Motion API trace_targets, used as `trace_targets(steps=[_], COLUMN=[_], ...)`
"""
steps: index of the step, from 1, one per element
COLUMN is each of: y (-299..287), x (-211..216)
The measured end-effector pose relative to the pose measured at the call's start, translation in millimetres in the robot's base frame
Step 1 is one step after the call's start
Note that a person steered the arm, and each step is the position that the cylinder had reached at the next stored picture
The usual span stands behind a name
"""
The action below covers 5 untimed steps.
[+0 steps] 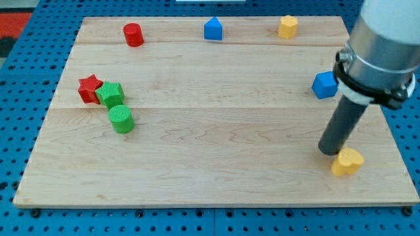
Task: Place the yellow heart below the blue cube
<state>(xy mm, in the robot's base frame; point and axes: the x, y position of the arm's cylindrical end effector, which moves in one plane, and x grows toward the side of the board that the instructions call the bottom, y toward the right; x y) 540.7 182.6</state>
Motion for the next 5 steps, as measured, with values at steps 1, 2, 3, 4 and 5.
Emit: trace_targets(steps=[1, 2, 3, 4, 5], y=[-43, -130, -231, -320, -338], x=[-43, -114, -139, -129, -69])
